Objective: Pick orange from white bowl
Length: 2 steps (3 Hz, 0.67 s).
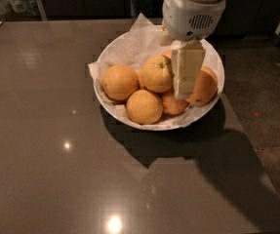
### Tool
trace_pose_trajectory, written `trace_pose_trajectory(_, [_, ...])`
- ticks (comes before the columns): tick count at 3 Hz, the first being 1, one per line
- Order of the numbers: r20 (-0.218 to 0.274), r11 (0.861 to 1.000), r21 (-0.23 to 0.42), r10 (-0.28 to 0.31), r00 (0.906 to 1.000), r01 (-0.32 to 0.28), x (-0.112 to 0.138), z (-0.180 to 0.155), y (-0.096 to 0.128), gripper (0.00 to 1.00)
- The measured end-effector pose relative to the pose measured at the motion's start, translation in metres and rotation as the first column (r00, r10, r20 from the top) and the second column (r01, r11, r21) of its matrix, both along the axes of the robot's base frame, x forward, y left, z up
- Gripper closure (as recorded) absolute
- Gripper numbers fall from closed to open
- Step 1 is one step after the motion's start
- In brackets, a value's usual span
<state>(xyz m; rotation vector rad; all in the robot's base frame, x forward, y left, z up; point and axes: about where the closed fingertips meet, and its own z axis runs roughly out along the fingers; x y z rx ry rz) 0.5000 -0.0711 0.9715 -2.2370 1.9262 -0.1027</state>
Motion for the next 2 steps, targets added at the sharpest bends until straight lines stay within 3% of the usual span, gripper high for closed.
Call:
trace_pose_trajectory(1, [-0.028, 1.0, -0.019, 0.006, 0.9996, -0.006, 0.007, -0.014, 0.01, 0.21])
trace_pose_trajectory(2, [-0.046, 0.999, -0.038, 0.005, 0.9989, -0.007, 0.018, -0.026, 0.016, 0.19])
